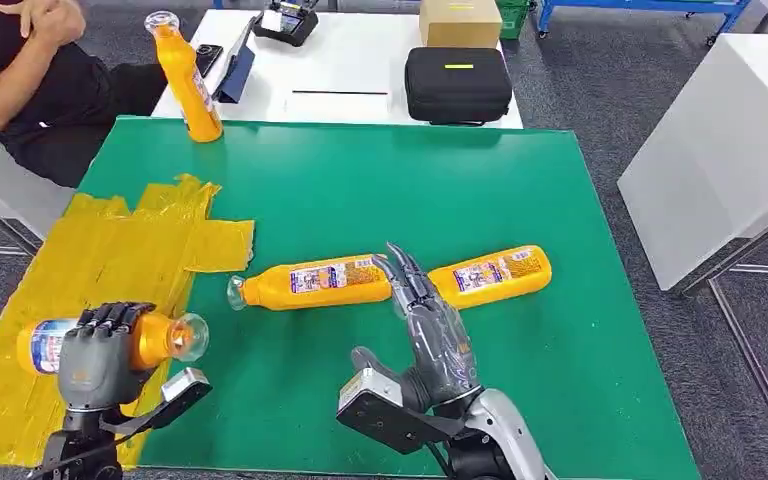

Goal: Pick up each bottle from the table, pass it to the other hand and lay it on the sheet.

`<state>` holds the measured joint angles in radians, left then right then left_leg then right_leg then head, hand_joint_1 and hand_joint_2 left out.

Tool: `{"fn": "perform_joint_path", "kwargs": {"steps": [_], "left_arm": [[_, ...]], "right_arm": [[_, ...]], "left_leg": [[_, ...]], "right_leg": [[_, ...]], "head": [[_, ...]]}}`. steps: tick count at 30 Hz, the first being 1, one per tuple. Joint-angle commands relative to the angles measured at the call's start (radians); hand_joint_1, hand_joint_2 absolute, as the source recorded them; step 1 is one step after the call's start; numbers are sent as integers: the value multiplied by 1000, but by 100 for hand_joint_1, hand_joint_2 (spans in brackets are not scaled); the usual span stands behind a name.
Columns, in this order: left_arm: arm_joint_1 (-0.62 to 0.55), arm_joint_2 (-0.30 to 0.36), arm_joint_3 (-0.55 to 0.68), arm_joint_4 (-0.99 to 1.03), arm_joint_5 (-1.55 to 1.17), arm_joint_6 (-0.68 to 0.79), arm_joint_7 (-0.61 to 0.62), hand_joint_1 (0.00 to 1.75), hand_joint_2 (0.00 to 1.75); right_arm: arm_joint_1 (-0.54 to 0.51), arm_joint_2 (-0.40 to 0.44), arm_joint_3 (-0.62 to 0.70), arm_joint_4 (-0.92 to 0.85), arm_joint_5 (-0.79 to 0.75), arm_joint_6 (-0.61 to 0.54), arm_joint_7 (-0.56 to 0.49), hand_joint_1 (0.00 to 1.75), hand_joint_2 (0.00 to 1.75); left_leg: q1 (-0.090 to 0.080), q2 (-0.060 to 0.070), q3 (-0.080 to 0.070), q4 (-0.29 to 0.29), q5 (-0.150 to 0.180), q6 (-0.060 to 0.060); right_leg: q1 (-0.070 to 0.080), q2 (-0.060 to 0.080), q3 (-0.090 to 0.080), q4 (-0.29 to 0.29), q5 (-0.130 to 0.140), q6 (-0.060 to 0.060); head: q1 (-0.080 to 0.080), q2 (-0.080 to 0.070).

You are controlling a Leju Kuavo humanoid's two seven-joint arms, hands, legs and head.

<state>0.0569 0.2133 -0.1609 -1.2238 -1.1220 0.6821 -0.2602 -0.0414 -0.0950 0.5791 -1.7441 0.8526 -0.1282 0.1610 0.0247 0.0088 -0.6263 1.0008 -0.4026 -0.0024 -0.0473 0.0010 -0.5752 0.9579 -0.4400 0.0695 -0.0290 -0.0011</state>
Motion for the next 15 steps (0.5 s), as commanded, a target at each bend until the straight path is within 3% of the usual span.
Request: {"fn": "perform_joint_path", "kwargs": {"steps": [1,2,3,6,15], "left_arm": [[-41,48,-79,107,4,-4,12,175,175],[-43,50,-82,112,7,-16,27,161,0],[-44,60,-100,109,-2,-33,60,0,0],[-48,86,-145,125,-27,-106,139,0,0],[-47,110,-172,128,-46,-114,149,0,0]], "right_arm": [[-31,-3,19,53,-4,6,-1,0,0],[-31,-3,20,54,-5,8,-1,0,0],[-32,-2,20,55,-6,10,0,0,0],[-38,-1,18,77,-8,18,0,0,0],[2,-4,-6,60,4,28,-4,0,0]], "left_leg": [[0,0,4,-1,-1,1],[0,-1,2,-1,0,1],[0,-1,4,-1,-1,1],[0,0,4,-1,-1,1],[0,-1,4,-1,-1,1]], "right_leg": [[1,0,3,-1,0,-5],[0,0,2,-1,0,-4],[1,0,4,0,-1,-6],[1,0,4,-1,-1,-5],[1,-1,4,-1,-1,-5]], "head": [[0,0],[0,0],[0,0],[0,0],[0,0]]}}
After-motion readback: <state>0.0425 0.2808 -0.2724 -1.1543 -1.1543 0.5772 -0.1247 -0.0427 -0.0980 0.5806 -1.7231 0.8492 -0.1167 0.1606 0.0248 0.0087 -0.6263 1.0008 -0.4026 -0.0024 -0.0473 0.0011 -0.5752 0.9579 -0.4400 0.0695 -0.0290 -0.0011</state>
